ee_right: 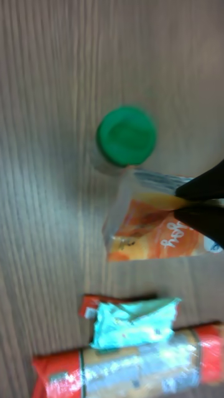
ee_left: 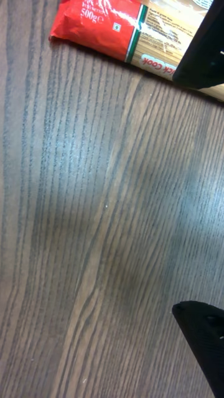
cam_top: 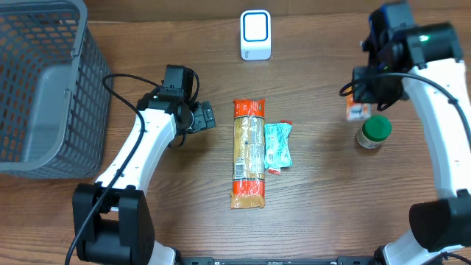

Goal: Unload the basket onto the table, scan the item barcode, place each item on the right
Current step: 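Carry the juice box right and lower it beside the green jar, then release the juice box and move the right gripper left to the teal packet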

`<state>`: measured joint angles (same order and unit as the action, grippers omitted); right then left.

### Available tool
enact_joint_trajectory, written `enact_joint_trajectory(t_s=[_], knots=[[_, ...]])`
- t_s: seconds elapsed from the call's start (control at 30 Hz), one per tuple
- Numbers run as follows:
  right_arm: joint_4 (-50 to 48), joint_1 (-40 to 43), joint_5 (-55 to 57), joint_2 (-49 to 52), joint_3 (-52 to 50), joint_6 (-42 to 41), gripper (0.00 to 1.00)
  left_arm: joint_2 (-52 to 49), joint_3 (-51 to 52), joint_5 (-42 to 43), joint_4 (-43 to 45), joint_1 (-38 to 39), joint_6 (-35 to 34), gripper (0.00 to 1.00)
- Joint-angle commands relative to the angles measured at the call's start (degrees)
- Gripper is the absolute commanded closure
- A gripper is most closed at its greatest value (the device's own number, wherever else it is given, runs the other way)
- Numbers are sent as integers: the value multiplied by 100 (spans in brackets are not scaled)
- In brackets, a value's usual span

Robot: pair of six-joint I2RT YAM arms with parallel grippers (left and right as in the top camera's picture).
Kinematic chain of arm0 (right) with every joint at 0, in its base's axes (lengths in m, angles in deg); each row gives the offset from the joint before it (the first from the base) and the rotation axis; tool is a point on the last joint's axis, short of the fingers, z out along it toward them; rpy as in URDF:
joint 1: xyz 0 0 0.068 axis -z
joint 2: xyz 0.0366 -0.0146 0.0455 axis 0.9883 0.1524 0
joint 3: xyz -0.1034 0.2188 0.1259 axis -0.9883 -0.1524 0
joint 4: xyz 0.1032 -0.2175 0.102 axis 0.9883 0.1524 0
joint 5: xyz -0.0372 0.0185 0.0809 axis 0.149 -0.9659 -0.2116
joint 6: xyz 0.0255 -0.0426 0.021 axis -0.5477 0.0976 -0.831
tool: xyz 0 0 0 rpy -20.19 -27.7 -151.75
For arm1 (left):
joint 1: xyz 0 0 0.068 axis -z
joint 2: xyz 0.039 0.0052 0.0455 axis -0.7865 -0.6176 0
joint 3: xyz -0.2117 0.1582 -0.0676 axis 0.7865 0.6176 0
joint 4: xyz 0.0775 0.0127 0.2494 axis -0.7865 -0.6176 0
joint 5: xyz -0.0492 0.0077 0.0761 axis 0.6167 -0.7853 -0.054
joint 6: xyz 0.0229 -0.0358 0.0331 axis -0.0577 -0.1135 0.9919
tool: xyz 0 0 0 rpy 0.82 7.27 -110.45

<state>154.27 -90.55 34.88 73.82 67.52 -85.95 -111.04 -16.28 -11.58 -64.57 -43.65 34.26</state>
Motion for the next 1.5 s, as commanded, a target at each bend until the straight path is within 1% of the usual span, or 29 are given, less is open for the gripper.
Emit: enact_joint_trajectory(t_s=[0.0,0.27,0.33,0.43,0.5,0.73,0.8,0.93,1.03,1.1,1.17,1.33,1.47], knots=[[-660,7,-240,28,-1003,-76,96,70,-52,9,9,7,-22,0],[-2643,7,-369,28,-2796,-76,95,70,-52,9,9,7,-22,0],[-2966,7,-369,31,-3049,-74,93,70,-52,9,9,7,-22,0],[-3324,7,-369,31,-3305,-55,92,70,-52,9,11,7,-22,0],[-3381,7,-369,31,-3342,-55,90,70,-52,9,9,7,-22,0],[-3427,7,-221,31,-3342,-55,88,70,-52,9,9,7,-22,0],[-3438,7,-131,31,-3342,-57,77,70,-52,9,11,7,-22,0],[-3585,4,-400,31,-3342,-63,71,70,-52,9,11,7,-22,0],[-3670,2,-1062,31,-3342,-236,72,70,-52,9,9,7,-22,0],[-3663,0,-1296,31,-3342,-409,72,70,-52,9,9,7,-22,0],[-3635,-4,-1309,31,-3342,-538,72,70,-52,9,9,7,-22,0],[-3648,-4,-1309,31,-3399,-564,72,70,-52,9,9,7,-22,0],[-3862,-4,-1309,31,-3644,-579,72,70,-52,9,9,7,-22,0]])
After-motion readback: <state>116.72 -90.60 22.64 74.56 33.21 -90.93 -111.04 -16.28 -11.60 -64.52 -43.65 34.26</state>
